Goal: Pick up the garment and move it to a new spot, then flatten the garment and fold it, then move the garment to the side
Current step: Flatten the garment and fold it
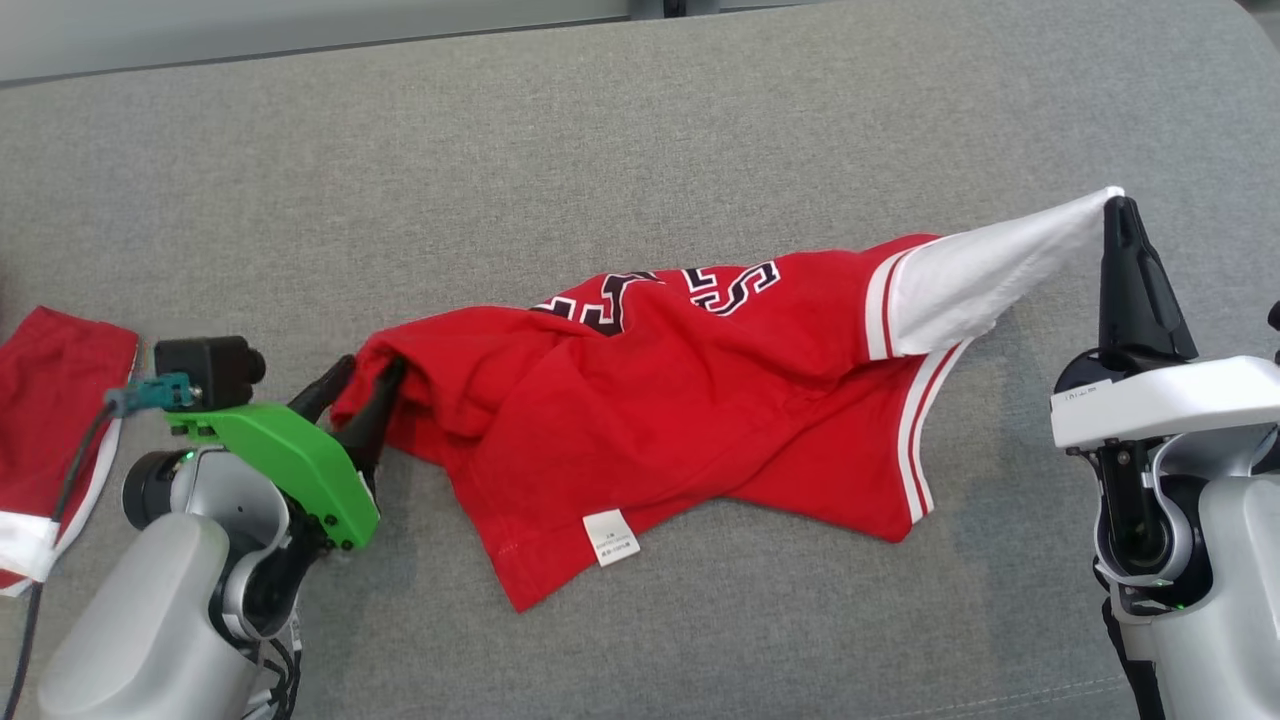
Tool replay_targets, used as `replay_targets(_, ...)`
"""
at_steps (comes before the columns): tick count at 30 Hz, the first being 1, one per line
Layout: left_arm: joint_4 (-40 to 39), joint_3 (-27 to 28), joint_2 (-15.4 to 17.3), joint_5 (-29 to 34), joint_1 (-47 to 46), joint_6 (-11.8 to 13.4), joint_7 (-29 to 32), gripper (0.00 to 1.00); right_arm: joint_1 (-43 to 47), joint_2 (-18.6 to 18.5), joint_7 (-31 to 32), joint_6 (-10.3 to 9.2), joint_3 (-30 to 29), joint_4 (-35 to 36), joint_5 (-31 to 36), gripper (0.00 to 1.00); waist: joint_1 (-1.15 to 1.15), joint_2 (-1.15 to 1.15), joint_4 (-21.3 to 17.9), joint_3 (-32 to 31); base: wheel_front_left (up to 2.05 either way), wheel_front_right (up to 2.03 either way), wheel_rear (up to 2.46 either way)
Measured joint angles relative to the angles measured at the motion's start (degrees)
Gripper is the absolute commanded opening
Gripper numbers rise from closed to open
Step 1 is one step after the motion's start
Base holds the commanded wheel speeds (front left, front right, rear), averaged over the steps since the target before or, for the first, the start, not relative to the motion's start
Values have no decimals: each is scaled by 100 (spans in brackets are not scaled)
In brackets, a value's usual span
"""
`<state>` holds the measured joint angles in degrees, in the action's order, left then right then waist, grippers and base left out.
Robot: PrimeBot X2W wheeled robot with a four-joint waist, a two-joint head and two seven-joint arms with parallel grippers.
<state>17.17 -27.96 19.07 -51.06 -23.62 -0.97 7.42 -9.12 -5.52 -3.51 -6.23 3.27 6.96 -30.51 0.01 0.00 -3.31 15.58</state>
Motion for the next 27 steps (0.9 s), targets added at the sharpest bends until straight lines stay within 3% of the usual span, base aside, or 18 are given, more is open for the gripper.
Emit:
replay_targets(7,356,-186,35,332,46,172,-166,100,-13,12,-264,8,-33,-243,8,0,0,0,131,-27,0,0,0)
replay_targets(12,408,66,38,256,418,421,-460,100,-11,22,-438,42,-42,-464,8,0,0,0,252,-156,0,0,0)
replay_targets(21,68,-220,-765,-516,1254,292,-389,100,60,25,-604,67,-115,-730,-21,0,-1,0,515,-390,0,0,0)
replay_targets(27,76,-410,-883,-504,1369,300,-334,100,47,76,-612,149,60,-842,-21,0,-1,0,570,-503,0,0,0)
